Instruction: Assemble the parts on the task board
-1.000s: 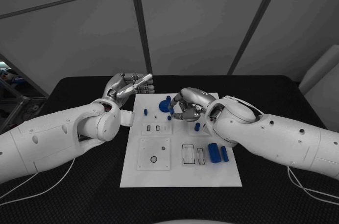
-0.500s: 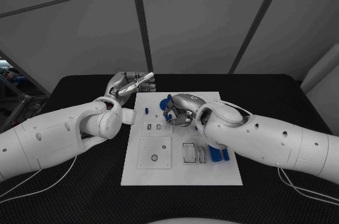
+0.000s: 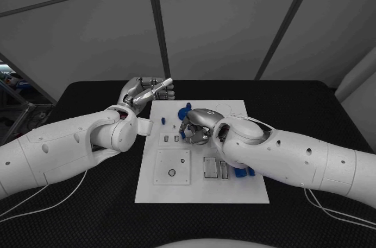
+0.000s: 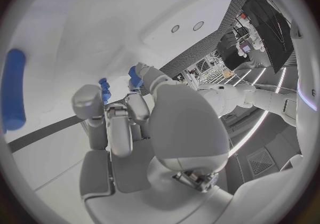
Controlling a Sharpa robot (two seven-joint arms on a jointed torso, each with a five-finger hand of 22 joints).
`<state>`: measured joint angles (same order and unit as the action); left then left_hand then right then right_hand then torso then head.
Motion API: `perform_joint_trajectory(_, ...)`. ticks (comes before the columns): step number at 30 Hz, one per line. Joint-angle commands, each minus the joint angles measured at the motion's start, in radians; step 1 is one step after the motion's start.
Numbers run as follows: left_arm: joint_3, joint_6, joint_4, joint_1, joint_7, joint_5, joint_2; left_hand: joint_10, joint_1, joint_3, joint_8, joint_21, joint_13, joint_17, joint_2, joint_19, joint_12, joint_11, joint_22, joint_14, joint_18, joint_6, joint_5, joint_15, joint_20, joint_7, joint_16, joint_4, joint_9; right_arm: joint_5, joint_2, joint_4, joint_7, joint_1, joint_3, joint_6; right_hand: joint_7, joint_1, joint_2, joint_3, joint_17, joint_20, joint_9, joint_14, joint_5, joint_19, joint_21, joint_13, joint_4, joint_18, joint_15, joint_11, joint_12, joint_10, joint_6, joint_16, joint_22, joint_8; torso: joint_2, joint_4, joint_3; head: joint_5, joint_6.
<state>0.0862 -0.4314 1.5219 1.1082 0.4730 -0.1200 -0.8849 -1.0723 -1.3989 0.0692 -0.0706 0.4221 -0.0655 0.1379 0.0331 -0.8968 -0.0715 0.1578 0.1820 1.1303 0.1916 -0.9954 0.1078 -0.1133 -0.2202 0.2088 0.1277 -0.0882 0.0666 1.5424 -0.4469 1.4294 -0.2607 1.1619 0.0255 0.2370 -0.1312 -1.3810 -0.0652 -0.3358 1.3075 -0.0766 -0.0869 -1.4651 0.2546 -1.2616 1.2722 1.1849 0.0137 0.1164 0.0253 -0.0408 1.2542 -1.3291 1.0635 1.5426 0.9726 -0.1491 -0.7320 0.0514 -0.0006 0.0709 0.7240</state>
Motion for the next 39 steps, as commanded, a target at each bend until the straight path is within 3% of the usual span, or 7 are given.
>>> perform_joint_trajectory(1,0.001,0.009,0.002,0.002,0.005,-0.006,0.001,-0.008,-0.002,0.0,0.005,0.006,0.0,0.001,0.009,0.007,0.004,0.002,-0.001,0.005,-0.01,-0.007,-0.005,0.0,-0.002,0.002,-0.003,0.007,-0.001,0.015,0.003,0.001,-0.005,0.0,0.0,-0.008,0.011,0.014,0.0,-0.004,0.218,0.0,-0.004,-0.094,-0.003,-0.006,0.005,0.0,0.002,-0.003,0.007,0.005,-0.004,0.002,0.021,0.006,-0.001,-0.01,0.0,-0.0005,-0.0007,0.0,0.002)
perform_joint_trajectory(26,0.001,0.016,0.003,0.002,0.004,-0.006,0.002,-0.009,-0.003,0.0,0.005,0.007,0.0,0.001,0.009,0.007,0.004,0.002,-0.001,0.005,-0.01,-0.007,-0.005,0.0,-0.002,0.002,-0.004,0.008,-0.001,0.014,0.02,-0.03,-0.005,-0.02,0.001,-0.009,0.011,0.024,-0.008,-0.001,0.219,0.0,-0.002,-0.095,-0.006,-0.005,0.004,-0.003,0.003,-0.002,0.008,0.005,-0.008,0.004,0.016,0.007,-0.003,-0.008,0.0,0.0006,0.0004,-0.001,0.005)
perform_joint_trajectory(39,0.001,0.018,0.003,0.002,0.004,-0.005,0.001,-0.009,-0.003,0.0,0.005,0.007,0.0,0.001,0.009,0.007,0.004,0.002,-0.001,0.005,-0.01,-0.007,-0.005,0.0,-0.002,0.002,-0.004,0.008,-0.001,0.014,0.019,-0.032,-0.005,-0.02,0.001,-0.012,-0.001,0.036,-0.026,-0.003,0.218,-0.003,0.006,-0.094,-0.006,-0.001,-0.001,-0.034,0.0,-0.002,0.002,-0.004,-0.039,0.028,-0.017,0.006,-0.009,0.008,0.001,0.0001,0.0004,-0.001,0.006)
